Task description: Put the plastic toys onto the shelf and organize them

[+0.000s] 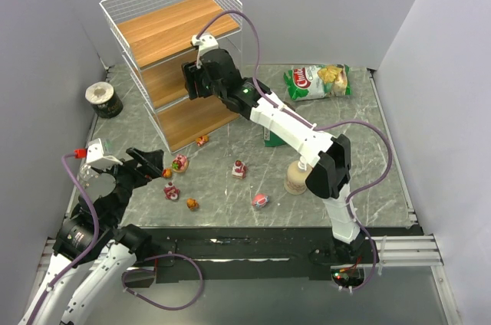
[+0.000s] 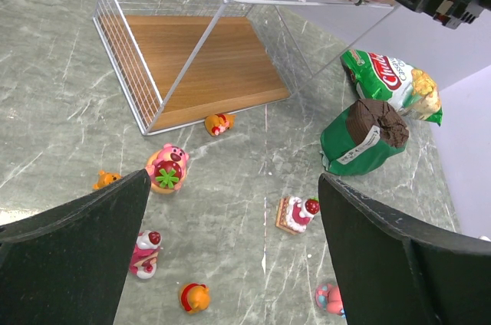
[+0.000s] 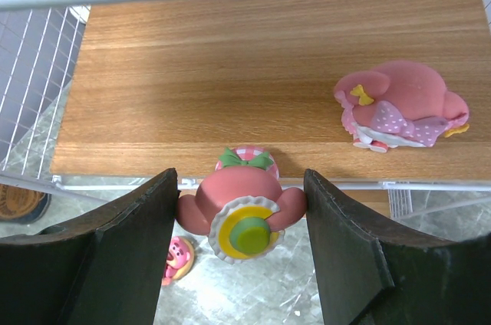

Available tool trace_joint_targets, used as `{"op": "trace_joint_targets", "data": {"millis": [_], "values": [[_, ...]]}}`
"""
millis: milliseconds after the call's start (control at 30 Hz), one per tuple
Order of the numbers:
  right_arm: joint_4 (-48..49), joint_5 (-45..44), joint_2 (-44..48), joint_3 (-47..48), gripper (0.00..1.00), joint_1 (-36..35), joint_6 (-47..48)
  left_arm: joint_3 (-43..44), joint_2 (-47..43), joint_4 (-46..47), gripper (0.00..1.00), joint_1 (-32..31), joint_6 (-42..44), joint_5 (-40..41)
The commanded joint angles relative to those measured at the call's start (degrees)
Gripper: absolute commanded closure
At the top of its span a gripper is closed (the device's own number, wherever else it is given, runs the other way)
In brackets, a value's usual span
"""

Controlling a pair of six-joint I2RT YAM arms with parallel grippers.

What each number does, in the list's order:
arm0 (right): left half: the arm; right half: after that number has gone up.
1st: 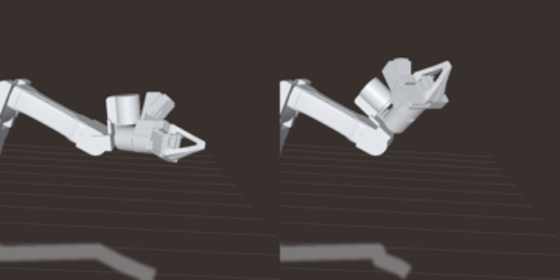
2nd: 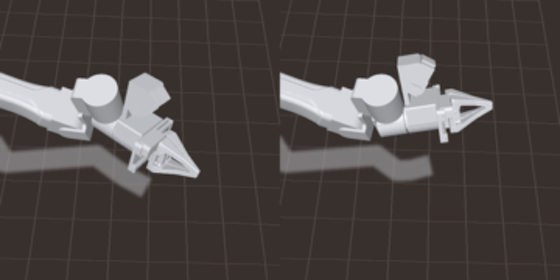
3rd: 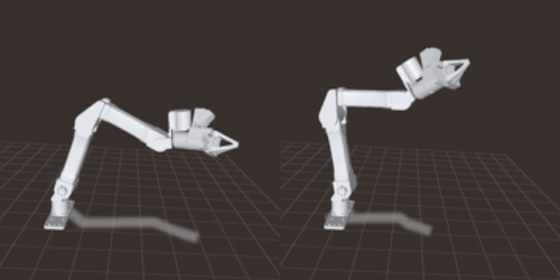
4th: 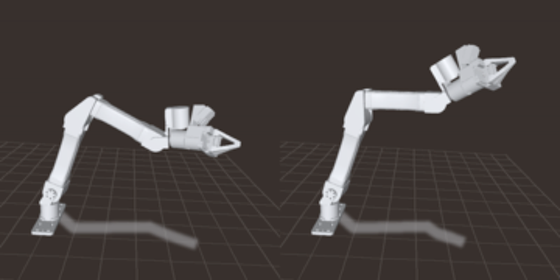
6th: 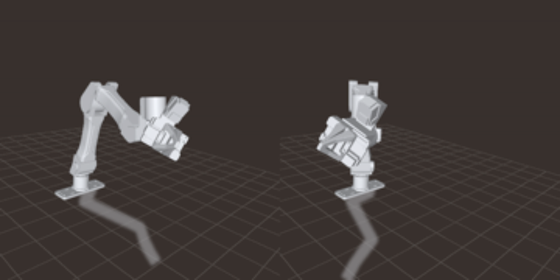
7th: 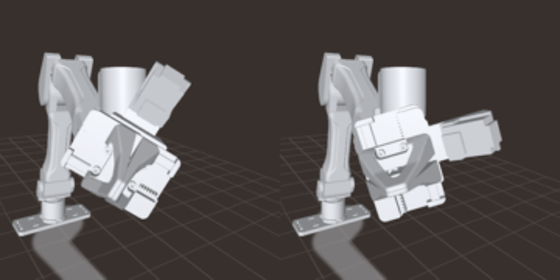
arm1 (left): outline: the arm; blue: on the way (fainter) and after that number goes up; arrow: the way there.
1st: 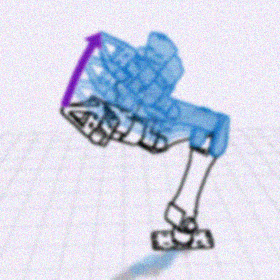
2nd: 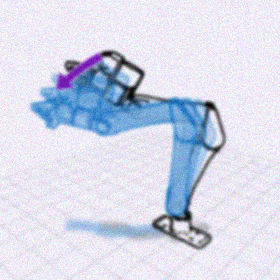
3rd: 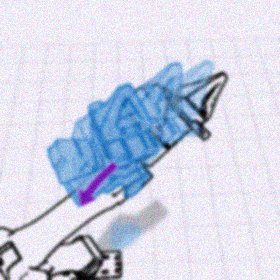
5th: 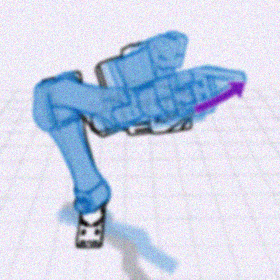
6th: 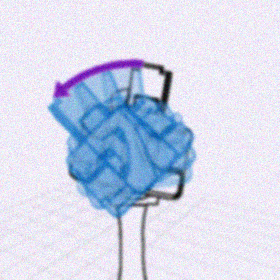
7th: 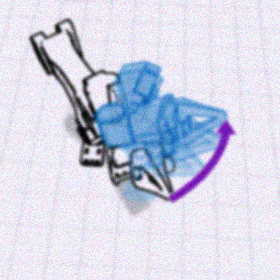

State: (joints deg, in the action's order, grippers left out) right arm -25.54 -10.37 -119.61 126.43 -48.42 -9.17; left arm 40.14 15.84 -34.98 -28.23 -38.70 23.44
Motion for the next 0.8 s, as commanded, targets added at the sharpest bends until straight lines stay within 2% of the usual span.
{"op": "trace_joint_targets", "data": {"millis": [0, 500, 767], "values": [[0.6, -0.3, -1.2, 3.7, 1.0, 0.5, -0.6, 0.3, -0.3, 0.9, 0.04, -0.2, -0.5, 0.7], [0.2, -0.9, -4.6, 6.7, 1.0, 0.9, -0.8, 0.3, -0.2, 1.0, 0.03, -0.2, -0.4, 0.7], [0.1, -1.2, -5.2, 6.8, 0.91, 1.1, -0.9, 0.3, -0.3, 0.9, 0.04, -0.2, -0.5, 0.8]]}}
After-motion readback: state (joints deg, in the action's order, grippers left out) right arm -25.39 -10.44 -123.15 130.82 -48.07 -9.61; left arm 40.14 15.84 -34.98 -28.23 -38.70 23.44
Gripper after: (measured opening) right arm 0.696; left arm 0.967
